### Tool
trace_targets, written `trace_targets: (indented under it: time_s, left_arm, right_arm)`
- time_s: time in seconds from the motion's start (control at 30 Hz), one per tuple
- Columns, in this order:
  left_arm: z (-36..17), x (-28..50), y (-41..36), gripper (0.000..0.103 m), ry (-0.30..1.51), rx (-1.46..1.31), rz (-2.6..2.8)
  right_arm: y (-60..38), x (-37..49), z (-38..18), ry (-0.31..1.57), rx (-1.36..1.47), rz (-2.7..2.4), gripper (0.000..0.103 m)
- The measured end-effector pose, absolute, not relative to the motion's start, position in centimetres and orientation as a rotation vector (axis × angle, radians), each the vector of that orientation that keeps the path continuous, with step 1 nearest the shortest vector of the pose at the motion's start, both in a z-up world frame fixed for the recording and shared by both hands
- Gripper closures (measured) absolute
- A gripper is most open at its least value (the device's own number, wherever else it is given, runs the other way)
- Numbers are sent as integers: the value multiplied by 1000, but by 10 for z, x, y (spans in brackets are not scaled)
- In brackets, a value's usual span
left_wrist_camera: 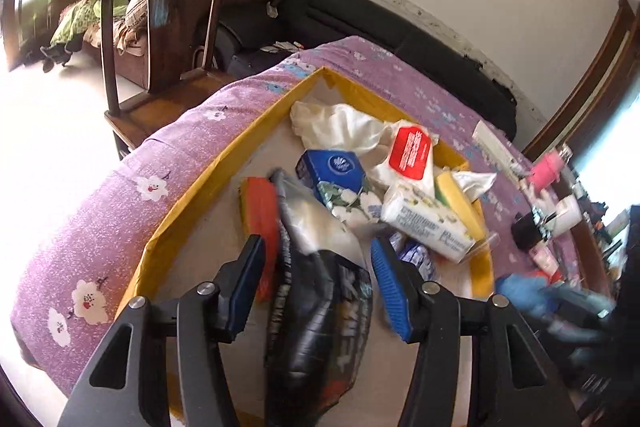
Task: Organize soft objects
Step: 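Lower the packet into the tray with the left gripper while the right drops the blue cloth there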
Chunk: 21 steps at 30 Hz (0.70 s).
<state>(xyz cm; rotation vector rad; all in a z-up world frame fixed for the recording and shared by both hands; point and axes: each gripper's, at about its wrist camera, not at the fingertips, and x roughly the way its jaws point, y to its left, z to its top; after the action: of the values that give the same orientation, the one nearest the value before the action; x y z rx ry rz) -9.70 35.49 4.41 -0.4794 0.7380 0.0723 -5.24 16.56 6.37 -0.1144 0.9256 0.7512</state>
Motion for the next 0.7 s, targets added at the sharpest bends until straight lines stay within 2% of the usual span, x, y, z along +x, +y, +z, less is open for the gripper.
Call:
trace_targets:
  time_s: [0.07, 0.2, 0.27, 0.3, 0.4, 0.57, 0.7]
  left_arm:
    - [49, -104, 356, 45, 702, -494, 63]
    - [59, -125, 362, 34, 639, -512, 83]
    - [62, -136, 367, 31, 612, -515, 94]
    - [64, -140, 369, 29, 602, -515, 99]
    - [64, -155, 379, 28, 575, -527, 126]
    - [63, -166, 386, 28, 559, -548, 133]
    - [65, -170, 386, 28, 558, -522, 145]
  right_arm:
    - [181, -52, 56, 974, -115, 812, 59]
    - [209, -46, 34, 1091, -157, 880, 52]
    - [209, -42, 37, 1087, -144, 879, 50]
    - [205, -38, 43, 1069, -115, 882, 45]
    - [194, -22, 64, 1011, -29, 840, 38]
    - [206, 18, 76, 1014, 129, 795, 37]
    - [235, 41, 58, 1110, 140, 805, 37]
